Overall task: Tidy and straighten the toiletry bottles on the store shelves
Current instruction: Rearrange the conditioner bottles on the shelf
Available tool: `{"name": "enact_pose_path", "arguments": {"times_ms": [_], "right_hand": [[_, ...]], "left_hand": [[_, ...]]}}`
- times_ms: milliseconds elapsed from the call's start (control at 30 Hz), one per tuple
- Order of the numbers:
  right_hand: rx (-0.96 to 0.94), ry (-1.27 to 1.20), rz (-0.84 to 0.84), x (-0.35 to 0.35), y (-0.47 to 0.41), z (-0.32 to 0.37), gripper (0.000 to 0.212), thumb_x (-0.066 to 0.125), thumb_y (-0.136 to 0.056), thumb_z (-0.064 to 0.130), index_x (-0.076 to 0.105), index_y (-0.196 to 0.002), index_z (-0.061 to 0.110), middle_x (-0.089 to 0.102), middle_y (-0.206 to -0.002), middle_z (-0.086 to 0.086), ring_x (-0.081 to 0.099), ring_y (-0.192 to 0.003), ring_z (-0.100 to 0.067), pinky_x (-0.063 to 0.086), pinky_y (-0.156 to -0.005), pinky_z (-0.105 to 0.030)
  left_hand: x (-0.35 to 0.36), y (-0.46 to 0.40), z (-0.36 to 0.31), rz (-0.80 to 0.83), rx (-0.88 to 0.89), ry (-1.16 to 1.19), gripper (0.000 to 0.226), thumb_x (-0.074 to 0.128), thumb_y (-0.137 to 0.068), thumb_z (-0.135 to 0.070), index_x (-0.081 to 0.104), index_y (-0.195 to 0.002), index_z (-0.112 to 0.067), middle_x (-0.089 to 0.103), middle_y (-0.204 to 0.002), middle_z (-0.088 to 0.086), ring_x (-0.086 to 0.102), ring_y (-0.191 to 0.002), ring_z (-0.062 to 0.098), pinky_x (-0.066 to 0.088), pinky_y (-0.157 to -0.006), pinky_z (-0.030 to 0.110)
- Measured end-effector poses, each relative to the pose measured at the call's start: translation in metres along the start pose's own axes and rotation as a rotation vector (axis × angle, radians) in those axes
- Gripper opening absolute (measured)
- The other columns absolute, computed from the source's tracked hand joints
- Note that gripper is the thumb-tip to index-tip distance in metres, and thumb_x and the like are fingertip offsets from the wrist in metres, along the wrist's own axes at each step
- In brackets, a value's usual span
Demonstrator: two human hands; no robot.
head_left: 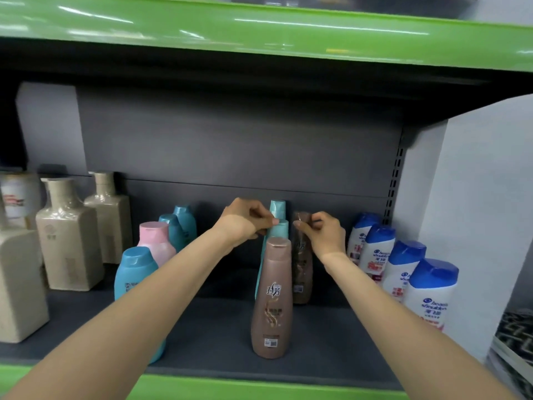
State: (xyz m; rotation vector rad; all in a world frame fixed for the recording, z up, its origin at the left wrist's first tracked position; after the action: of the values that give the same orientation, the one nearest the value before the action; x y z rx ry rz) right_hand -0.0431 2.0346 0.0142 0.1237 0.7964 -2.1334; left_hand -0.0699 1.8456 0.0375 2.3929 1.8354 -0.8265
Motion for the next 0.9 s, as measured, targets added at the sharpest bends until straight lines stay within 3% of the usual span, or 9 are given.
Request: {"name": "enact_pose_path", "arguments": {"times_ms": [167, 367, 433, 567, 767, 900], "right_hand": [[-0.009, -0.067, 0.069, 0.013, -0.001, 0.001, 0.025, 0.073, -0.08, 0.026, 0.06, -0.092, 0.008, 0.066, -0.087, -0.005, 0.063, -0.085, -0.019, 0.054, -0.08, -0.04], [-0.01, -0.066, 0.24, 0.021, -0.01, 0.014, 0.03, 0.071, -0.082, 0.029, 0.064, -0.106, 0.01, 0.065, -0.1, -0.003, 0.059, -0.096, -0.017, 0.046, -0.082, -0.029], [0.003, -0.109, 0.311, 0.019, -0.013, 0.015, 0.032, 0.068, -0.085, 0.028, 0.064, -0.113, 0.014, 0.063, -0.105, -0.002, 0.058, -0.102, -0.016, 0.048, -0.086, -0.031], [0.075, -0.203, 0.49, 0.026, -0.008, 0.01, 0.013, 0.063, -0.089, 0.019, 0.066, -0.102, 0.02, 0.068, -0.106, -0.005, 0.063, -0.104, -0.021, 0.051, -0.093, -0.039], [0.02, -0.302, 0.403, 0.031, -0.008, 0.01, 0.013, 0.062, -0.089, 0.011, 0.065, -0.1, 0.016, 0.067, -0.096, -0.006, 0.063, -0.094, -0.02, 0.052, -0.074, -0.032], [0.014, -0.354, 0.397, 0.043, -0.008, 0.014, 0.015, 0.063, -0.087, 0.009, 0.066, -0.1, 0.016, 0.068, -0.099, -0.009, 0.064, -0.093, -0.024, 0.053, -0.078, -0.04]], "left_hand": [[0.003, 0.002, 0.005, 0.012, -0.044, 0.09, 0.015, 0.071, -0.081, -0.015, 0.059, -0.072, -0.015, 0.066, -0.08, 0.003, 0.061, -0.071, 0.012, 0.052, -0.081, 0.032], [0.005, 0.006, 0.005, 0.004, -0.04, 0.165, 0.016, 0.07, -0.081, -0.011, 0.058, -0.071, -0.014, 0.064, -0.079, 0.004, 0.06, -0.074, 0.014, 0.051, -0.091, 0.039], [0.005, 0.006, 0.005, 0.003, -0.037, 0.172, 0.015, 0.07, -0.081, -0.011, 0.059, -0.072, -0.013, 0.064, -0.082, 0.006, 0.06, -0.077, 0.016, 0.051, -0.091, 0.038], [0.005, 0.006, 0.006, 0.016, -0.032, 0.198, 0.01, 0.069, -0.082, -0.008, 0.06, -0.077, -0.01, 0.065, -0.085, 0.008, 0.062, -0.077, 0.017, 0.052, -0.091, 0.037], [0.007, 0.003, 0.014, 0.016, -0.058, 0.216, 0.004, 0.07, -0.082, -0.012, 0.066, -0.084, -0.012, 0.066, -0.084, 0.004, 0.061, -0.077, 0.013, 0.052, -0.084, 0.027], [0.007, 0.004, 0.015, 0.019, -0.06, 0.217, 0.004, 0.069, -0.083, -0.013, 0.065, -0.081, -0.014, 0.064, -0.079, 0.001, 0.06, -0.072, 0.01, 0.051, -0.085, 0.029]]}}
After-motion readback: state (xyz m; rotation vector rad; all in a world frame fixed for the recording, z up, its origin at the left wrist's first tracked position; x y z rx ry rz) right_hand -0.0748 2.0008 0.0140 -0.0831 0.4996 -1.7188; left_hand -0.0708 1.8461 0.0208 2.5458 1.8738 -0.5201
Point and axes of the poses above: each hand's wrist, its own y-axis away from the middle knuckle, its own x-axis out of the palm, z = x × y, the point moved 10 cm from there along -y, towards the middle knuckle
